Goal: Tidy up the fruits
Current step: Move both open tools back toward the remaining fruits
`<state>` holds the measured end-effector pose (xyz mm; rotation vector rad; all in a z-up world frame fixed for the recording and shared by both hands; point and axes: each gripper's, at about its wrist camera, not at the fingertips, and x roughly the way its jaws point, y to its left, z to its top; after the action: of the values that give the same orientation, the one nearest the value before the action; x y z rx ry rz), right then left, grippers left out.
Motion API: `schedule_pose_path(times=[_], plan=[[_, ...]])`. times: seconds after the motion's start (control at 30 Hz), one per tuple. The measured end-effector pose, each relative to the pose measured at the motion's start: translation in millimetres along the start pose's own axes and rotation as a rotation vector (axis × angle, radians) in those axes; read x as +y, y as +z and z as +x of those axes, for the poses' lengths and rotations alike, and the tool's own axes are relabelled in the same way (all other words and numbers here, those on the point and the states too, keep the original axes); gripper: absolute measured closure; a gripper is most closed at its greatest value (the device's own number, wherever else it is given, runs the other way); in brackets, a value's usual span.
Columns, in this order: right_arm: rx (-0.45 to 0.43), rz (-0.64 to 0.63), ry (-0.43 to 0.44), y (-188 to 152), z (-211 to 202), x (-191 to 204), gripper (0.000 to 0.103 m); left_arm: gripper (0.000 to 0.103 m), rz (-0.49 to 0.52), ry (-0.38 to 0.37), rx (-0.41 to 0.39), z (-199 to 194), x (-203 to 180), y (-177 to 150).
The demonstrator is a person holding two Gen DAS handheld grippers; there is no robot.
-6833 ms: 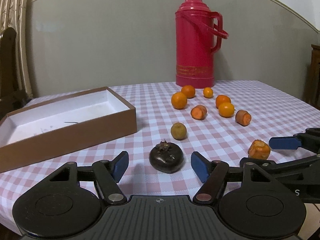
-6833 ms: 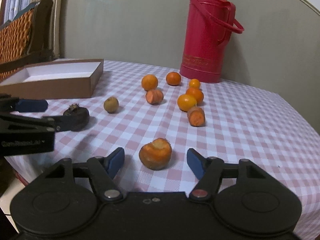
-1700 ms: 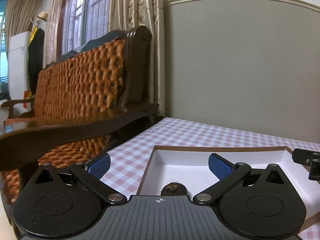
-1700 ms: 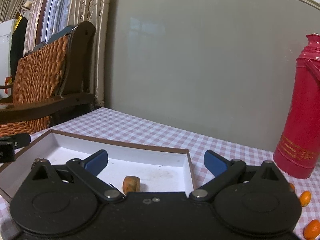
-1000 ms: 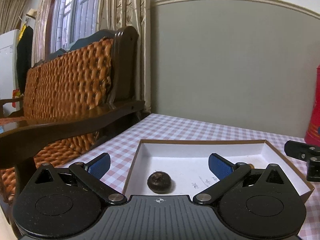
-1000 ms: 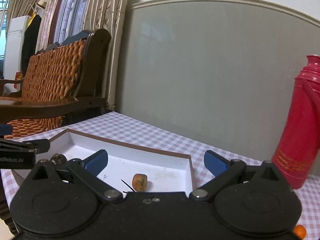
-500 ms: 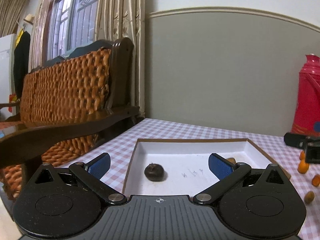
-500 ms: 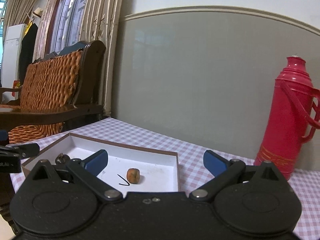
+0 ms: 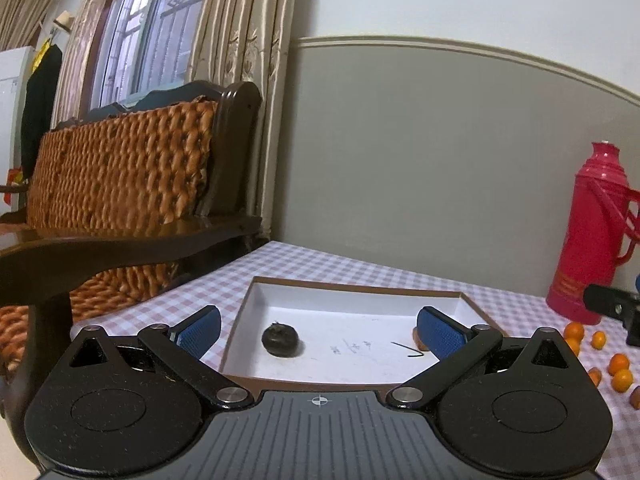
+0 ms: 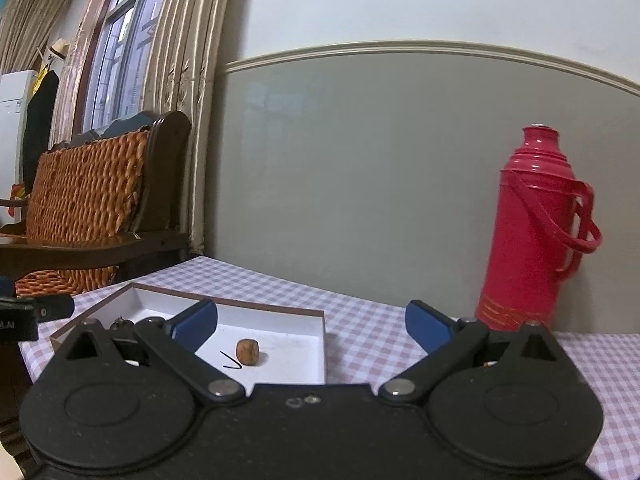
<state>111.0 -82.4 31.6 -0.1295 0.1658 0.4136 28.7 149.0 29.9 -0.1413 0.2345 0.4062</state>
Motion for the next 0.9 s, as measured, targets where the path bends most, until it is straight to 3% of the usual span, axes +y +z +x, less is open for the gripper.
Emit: schedule_pose_path(times=[0.4, 0.9], plan=[[0.005, 0.021, -0.067, -11.6, -44.9, -24.2, 0.008, 0.0, 0.077, -0.092, -0.037, -18.2, -27.9, -5.7], [0.017, 0.022, -0.173, -30.1, -86.3, -64.5, 0.008, 0.0, 0.136, -0.222, -0.023, -29.1, -89.2, -17.9]])
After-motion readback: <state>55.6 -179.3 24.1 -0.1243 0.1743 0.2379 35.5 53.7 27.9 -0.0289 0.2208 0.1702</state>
